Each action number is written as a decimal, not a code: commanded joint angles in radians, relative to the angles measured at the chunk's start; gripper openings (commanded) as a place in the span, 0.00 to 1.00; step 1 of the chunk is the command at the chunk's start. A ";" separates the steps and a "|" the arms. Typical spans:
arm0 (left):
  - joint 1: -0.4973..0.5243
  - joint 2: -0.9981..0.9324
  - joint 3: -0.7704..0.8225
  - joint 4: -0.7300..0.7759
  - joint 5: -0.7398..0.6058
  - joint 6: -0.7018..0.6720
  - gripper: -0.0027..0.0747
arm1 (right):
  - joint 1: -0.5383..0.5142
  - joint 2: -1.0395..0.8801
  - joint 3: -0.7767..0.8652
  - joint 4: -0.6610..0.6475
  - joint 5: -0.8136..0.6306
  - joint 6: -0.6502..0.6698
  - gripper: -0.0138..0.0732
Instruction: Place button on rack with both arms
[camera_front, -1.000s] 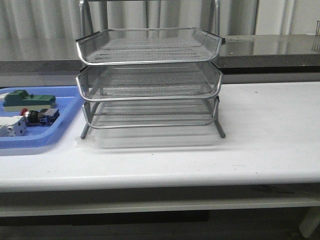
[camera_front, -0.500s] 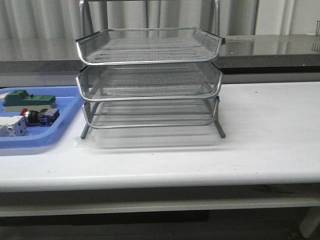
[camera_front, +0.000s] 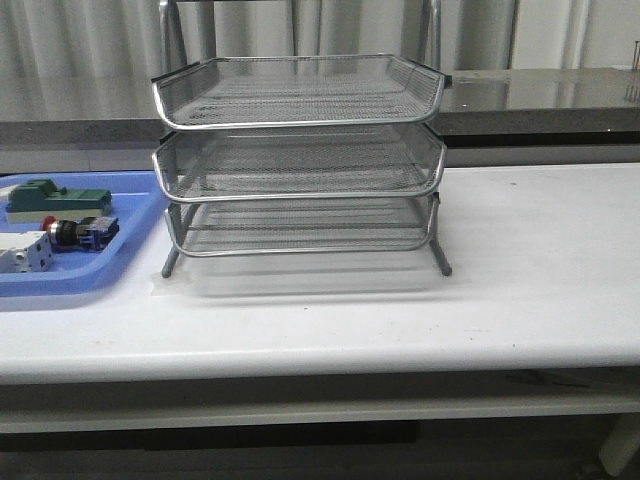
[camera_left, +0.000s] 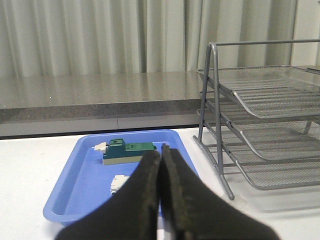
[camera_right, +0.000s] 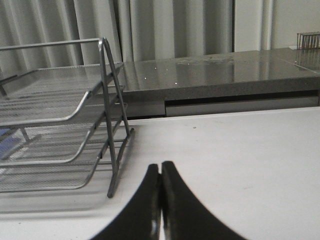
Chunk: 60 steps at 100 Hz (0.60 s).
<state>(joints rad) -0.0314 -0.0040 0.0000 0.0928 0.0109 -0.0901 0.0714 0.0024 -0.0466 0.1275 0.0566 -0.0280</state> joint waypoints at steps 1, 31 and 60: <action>0.002 -0.035 0.047 -0.004 -0.082 -0.011 0.01 | -0.006 0.066 -0.111 0.021 0.000 -0.006 0.08; 0.002 -0.035 0.047 -0.004 -0.082 -0.011 0.01 | -0.006 0.439 -0.484 0.037 0.370 -0.006 0.08; 0.002 -0.035 0.047 -0.004 -0.082 -0.011 0.01 | -0.006 0.777 -0.681 0.142 0.441 -0.006 0.08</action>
<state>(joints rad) -0.0314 -0.0040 0.0000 0.0928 0.0109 -0.0901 0.0714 0.7030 -0.6691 0.2091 0.5557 -0.0301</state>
